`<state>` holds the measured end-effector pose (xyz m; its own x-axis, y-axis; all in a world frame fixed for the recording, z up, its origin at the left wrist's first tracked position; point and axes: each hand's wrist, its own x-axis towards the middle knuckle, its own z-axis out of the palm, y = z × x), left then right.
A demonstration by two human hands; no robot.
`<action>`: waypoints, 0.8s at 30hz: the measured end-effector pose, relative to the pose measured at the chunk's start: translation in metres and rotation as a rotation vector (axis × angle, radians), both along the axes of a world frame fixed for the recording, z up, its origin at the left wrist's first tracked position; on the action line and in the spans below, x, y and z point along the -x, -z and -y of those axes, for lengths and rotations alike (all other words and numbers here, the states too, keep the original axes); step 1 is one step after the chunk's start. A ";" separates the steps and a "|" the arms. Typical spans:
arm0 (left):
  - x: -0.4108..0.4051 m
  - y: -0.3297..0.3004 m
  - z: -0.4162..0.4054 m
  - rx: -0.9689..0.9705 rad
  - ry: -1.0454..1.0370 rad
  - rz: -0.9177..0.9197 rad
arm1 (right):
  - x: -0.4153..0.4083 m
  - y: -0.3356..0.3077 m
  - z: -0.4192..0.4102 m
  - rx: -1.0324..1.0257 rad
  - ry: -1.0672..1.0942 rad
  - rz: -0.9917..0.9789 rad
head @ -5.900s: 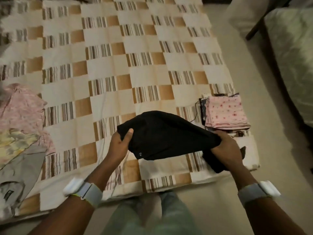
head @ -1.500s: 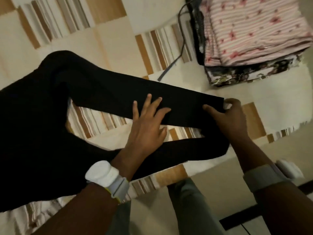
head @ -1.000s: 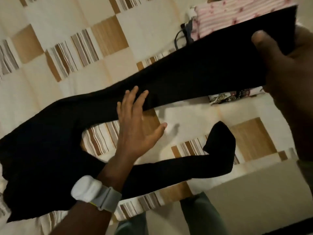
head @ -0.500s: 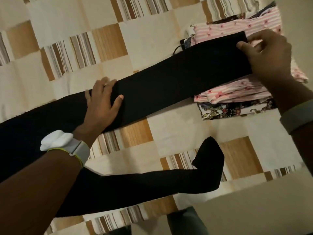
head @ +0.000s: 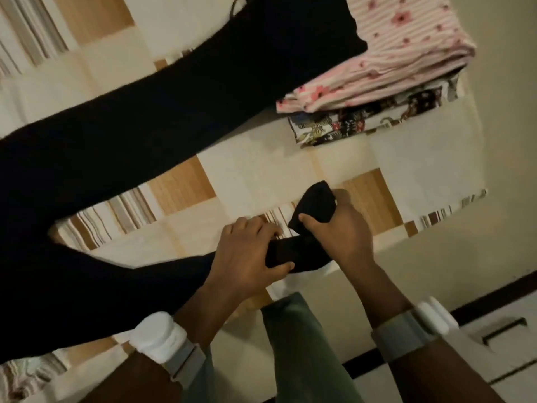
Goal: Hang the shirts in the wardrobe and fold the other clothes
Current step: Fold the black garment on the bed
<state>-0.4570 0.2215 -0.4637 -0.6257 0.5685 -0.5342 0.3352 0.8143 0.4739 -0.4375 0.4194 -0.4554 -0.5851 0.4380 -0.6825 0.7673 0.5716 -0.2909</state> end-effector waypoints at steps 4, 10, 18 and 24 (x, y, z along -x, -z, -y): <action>0.019 -0.004 -0.012 -0.053 0.082 0.030 | 0.010 -0.017 -0.023 0.364 0.439 -0.304; 0.089 -0.015 -0.009 -0.194 -0.236 0.462 | 0.011 -0.020 -0.121 0.240 1.178 -0.555; 0.090 -0.009 -0.003 -0.208 -0.386 0.444 | 0.018 -0.010 -0.107 0.147 0.453 -0.059; 0.093 -0.004 0.011 -0.060 -0.293 0.482 | 0.013 -0.006 -0.081 0.361 0.468 -0.277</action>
